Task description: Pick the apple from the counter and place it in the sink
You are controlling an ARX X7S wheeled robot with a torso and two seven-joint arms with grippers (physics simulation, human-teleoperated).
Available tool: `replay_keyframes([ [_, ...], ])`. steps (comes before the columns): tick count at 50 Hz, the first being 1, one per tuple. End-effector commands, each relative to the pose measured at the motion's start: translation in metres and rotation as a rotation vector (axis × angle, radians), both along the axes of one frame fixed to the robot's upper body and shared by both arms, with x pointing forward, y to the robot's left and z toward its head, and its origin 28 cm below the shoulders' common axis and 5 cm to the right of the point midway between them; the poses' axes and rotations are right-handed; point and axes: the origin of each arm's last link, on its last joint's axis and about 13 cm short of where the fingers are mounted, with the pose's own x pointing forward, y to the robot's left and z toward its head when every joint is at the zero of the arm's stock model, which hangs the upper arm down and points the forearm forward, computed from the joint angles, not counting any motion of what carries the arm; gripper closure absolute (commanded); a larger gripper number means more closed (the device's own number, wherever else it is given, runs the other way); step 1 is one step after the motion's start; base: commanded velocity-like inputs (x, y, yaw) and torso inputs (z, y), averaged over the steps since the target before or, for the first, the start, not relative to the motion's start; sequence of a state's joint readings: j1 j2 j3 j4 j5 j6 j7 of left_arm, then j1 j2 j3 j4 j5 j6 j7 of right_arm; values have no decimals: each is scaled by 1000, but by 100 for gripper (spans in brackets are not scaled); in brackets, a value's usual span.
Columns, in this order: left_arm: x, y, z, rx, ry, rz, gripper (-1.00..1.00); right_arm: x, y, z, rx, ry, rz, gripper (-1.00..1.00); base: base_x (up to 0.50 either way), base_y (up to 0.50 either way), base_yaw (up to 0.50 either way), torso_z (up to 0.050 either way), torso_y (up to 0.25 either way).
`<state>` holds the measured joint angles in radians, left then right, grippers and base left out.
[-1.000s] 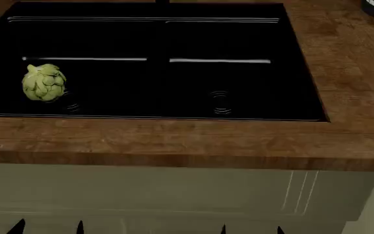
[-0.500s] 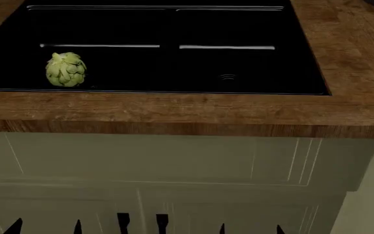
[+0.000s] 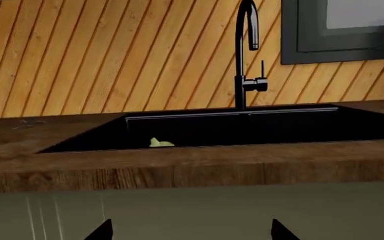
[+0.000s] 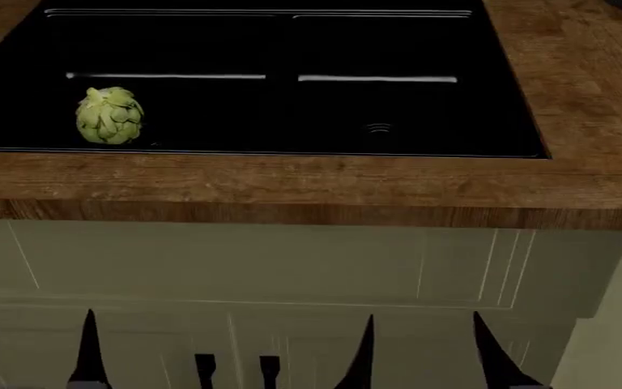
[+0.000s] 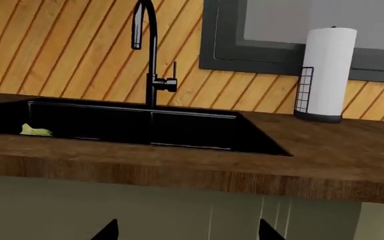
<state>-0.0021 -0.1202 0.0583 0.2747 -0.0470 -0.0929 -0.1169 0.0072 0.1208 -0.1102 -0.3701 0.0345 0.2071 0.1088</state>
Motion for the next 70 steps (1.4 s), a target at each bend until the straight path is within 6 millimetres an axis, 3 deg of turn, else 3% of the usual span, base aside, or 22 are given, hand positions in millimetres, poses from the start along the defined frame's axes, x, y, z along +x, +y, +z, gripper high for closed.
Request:
replay_keyframes([
  [1,0,4,21,17,-85,13,-100,-4,-1,26,-25,-71,5,-100,0,0,0,0,0],
  [12,5,8,32,28,-51,15,-100,-2,-5,40,-36,-69,3,-100,0,0,0,0,0],
  [25,24,20,68,-17,42,37,-100,3,-22,87,-11,-6,20,-100,0,0,0,0,0],
  [29,27,22,82,6,54,21,-100,9,-33,100,-74,7,-87,-100,0,0,0,0,0],
  [33,34,24,94,-18,57,24,-100,9,-37,116,-44,9,-85,-100,0,0,0,0,0],
  [50,51,34,114,-52,80,88,-100,2,-59,162,-30,50,-238,-100,0,0,0,0,0],
  [70,49,32,115,-41,84,81,-100,-1,-61,167,-10,5,-187,-100,90,63,0,0,0],
])
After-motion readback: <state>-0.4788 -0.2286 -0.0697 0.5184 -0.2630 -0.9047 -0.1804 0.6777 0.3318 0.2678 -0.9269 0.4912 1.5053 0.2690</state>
